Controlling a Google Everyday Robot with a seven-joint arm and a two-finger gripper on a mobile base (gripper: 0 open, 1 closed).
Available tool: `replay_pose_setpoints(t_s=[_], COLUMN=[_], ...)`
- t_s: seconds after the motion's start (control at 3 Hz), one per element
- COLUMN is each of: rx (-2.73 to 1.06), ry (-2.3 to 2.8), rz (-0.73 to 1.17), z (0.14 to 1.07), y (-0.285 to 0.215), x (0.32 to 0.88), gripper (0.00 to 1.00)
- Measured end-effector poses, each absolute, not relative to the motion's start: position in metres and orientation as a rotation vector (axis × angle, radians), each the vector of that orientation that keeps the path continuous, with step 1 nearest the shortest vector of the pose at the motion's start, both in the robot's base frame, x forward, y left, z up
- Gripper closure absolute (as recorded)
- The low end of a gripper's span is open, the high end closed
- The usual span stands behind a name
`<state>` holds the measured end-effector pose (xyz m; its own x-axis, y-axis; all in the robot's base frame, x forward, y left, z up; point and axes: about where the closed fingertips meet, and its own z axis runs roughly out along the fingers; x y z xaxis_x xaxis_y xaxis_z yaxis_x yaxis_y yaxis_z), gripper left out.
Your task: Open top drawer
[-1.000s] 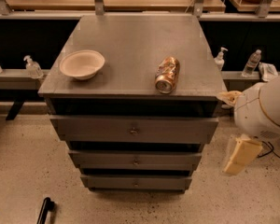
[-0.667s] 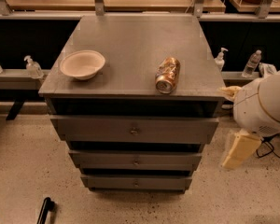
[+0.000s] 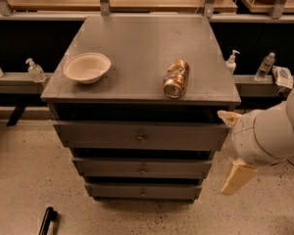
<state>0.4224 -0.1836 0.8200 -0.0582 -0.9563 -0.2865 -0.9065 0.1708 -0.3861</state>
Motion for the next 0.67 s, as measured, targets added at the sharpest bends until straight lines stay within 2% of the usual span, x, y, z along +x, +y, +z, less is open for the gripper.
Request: replay_pose_setpoints(t_s=[0.33, 0.67], rx=[-1.753, -1.749], ry=[1.908, 1.791], rz=[-0.137, -0.206], z=[0.775, 0.741], y=[-0.169, -0.144], x=[0.422, 0.447], gripper=[0.0, 0.0])
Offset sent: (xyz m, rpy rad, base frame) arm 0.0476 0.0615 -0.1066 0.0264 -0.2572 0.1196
